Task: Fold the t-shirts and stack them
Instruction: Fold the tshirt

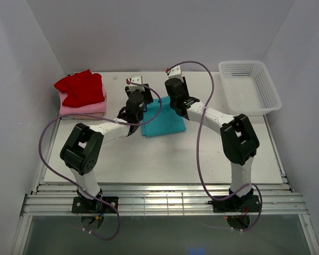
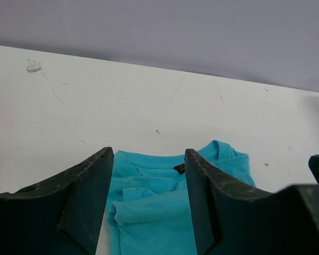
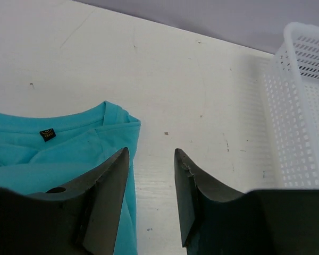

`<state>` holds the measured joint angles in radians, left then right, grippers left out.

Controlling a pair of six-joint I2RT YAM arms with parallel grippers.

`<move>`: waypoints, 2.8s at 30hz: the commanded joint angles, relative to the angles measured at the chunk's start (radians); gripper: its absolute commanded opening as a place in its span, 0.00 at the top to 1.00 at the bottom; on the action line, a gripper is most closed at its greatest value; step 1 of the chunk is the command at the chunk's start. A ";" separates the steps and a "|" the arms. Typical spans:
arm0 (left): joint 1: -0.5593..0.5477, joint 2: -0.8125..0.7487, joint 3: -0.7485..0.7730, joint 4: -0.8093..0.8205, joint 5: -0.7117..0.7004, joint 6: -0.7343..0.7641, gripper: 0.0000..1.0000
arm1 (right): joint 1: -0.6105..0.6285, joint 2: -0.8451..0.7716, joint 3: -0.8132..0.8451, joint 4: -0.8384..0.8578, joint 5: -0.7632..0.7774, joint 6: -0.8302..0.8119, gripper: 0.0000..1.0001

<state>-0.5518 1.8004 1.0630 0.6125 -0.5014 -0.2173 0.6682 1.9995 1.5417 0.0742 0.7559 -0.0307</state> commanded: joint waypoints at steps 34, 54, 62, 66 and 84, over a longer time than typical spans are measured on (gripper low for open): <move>-0.086 0.082 -0.264 0.092 0.386 -0.357 1.00 | -0.013 0.208 0.103 0.006 -0.584 0.134 0.92; 0.047 -0.277 -0.295 -0.232 0.386 -0.206 0.39 | -0.010 -0.188 -0.299 -0.007 -0.593 0.149 0.92; 0.150 -0.170 -0.290 -0.218 0.713 -0.251 0.12 | -0.010 -0.047 -0.272 -0.073 -0.625 0.176 0.92; 0.183 -0.130 -0.296 -0.183 0.788 -0.272 0.10 | -0.010 0.008 -0.250 -0.102 -0.627 0.183 0.92; 0.237 0.120 -0.316 0.051 0.886 -0.408 0.02 | -0.009 0.030 -0.278 -0.131 -0.622 0.190 0.92</move>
<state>-0.3157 1.8648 0.7559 0.6460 0.3298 -0.5686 0.6605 2.0029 1.2800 -0.0036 0.1425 0.1513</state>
